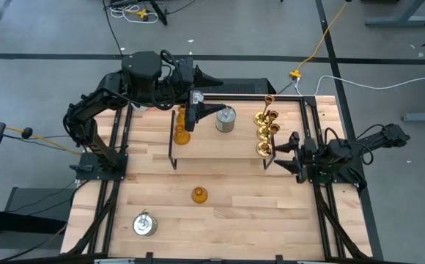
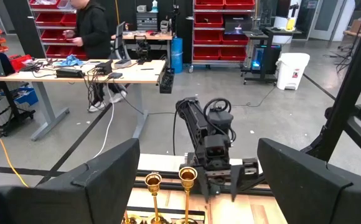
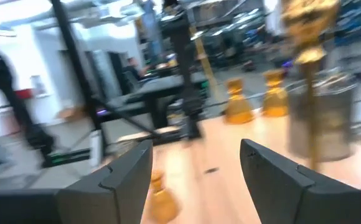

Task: Pick & Place candle stick holders
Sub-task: Put the glass candle holder on the shelf aligned with the other glass candle holder

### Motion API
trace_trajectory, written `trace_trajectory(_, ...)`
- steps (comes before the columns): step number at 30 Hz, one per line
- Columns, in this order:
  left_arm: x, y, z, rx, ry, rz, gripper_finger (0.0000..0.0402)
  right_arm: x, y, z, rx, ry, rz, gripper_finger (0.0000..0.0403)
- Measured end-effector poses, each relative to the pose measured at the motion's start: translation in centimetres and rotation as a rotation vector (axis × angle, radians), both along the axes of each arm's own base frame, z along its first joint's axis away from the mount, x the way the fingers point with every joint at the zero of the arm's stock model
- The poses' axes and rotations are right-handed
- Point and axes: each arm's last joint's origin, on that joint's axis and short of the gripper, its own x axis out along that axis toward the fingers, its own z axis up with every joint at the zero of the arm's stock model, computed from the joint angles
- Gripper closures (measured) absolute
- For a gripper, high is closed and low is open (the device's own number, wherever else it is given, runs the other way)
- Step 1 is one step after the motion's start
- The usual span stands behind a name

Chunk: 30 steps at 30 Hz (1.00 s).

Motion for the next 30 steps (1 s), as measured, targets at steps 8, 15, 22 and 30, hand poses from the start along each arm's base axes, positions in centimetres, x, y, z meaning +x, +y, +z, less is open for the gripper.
trace_trajectory(8,0.0,0.0,0.0,0.000,0.000,0.000,0.0069,-0.1,0.6,-0.3,0.010,0.032,0.223,0.0166)
trace_trajectory(15,0.0,0.0,0.0,-0.001,0.000,0.000,0.0069,-0.1,0.7,-0.5,-0.073,0.036,0.241,0.0217)
trace_trajectory(22,0.0,0.0,0.0,-0.002,0.000,0.001,0.0069,-0.2,0.8,-0.5,-0.136,0.029,0.295,0.0319)
trace_trajectory(30,0.0,0.0,0.0,-0.002,0.000,0.001,0.0069,-0.2,0.9,-1.2,-0.139,0.106,0.308,0.0393)
